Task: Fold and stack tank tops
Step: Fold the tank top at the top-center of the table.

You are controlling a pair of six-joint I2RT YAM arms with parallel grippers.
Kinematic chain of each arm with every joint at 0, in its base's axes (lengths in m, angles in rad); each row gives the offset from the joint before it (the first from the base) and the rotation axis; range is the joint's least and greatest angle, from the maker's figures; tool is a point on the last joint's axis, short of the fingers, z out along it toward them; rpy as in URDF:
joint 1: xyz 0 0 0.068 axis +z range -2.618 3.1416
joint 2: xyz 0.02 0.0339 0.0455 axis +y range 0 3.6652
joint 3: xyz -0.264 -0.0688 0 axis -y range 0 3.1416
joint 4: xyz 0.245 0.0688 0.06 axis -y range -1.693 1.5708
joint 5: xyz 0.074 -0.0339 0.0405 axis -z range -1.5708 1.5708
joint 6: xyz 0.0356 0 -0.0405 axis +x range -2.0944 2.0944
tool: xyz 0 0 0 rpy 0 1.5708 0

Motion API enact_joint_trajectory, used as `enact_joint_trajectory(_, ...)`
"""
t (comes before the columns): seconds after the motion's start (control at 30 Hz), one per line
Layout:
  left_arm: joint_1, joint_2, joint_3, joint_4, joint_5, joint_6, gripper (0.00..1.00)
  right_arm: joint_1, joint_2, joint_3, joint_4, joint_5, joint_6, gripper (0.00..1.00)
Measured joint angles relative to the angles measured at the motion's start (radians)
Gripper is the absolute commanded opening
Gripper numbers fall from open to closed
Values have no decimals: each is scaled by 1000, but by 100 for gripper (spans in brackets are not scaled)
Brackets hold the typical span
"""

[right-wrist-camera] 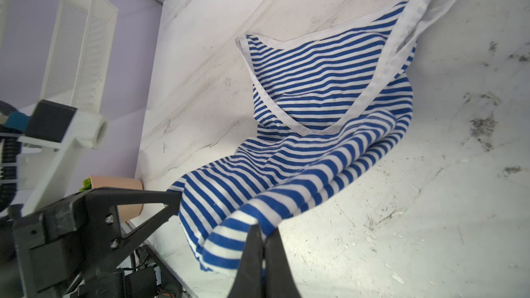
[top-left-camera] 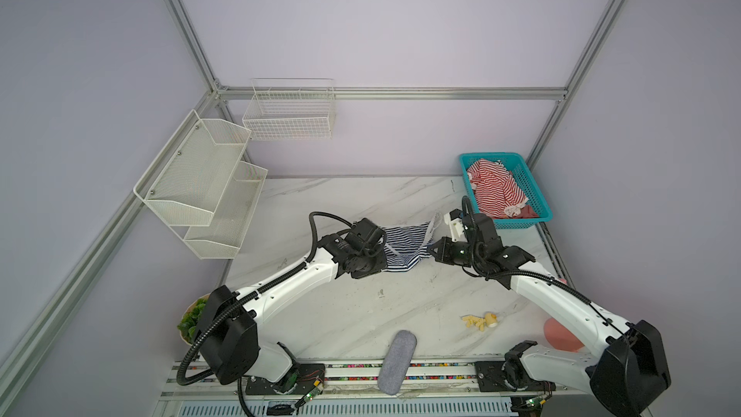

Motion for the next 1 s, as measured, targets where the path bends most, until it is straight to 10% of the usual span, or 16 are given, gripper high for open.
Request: enact_joint_trajectory(1.0,185,493,550,-79,73,252,0,-186,457,246,45,-56,-121,0)
